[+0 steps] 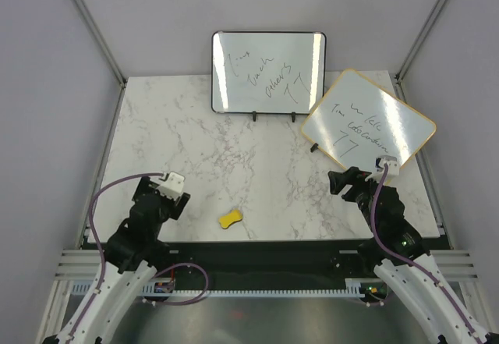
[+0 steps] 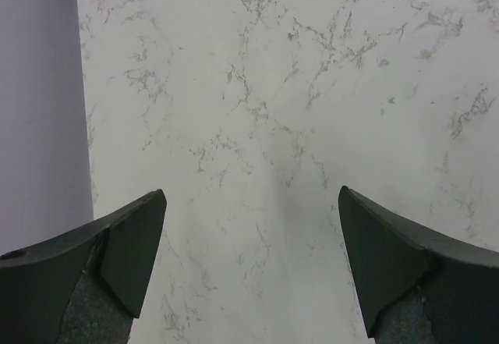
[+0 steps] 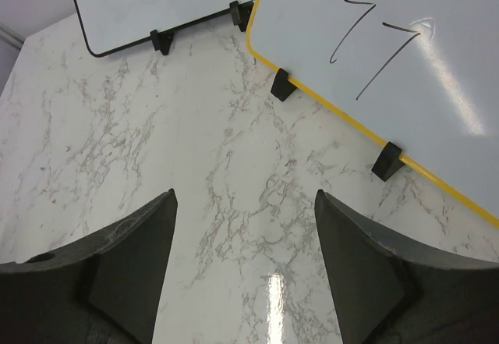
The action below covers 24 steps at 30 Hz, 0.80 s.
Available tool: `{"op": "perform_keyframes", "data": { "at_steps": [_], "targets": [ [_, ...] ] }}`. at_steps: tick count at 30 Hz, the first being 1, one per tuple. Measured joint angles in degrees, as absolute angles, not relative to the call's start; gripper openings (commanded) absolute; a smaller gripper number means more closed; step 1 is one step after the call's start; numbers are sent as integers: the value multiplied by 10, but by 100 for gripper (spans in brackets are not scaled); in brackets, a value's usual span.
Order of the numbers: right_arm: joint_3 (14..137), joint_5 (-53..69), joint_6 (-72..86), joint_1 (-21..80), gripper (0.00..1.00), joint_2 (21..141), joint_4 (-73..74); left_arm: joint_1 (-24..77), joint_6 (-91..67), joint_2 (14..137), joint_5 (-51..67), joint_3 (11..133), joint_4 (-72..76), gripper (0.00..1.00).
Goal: Erase the whiteboard
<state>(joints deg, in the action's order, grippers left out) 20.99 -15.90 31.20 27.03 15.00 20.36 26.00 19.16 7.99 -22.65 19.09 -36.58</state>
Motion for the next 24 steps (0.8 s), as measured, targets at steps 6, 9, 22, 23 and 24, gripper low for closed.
{"op": "perform_keyframes", "data": {
  "at_steps": [6,9,22,23,24],
  "targets": [
    [210,-159,312,270,82,150,204,260,195,122,-202,218,-380,99],
    [210,-159,312,270,82,150,204,260,203,178,-160,274,-390,94],
    [229,-183,348,270,78,204,210,372,190,586,1,456,-406,84],
    [234,-186,352,270,77,219,210,388,187,613,3,457,-405,84],
    [239,-190,357,270,76,235,211,403,182,638,4,458,-404,85]
  ]
}}
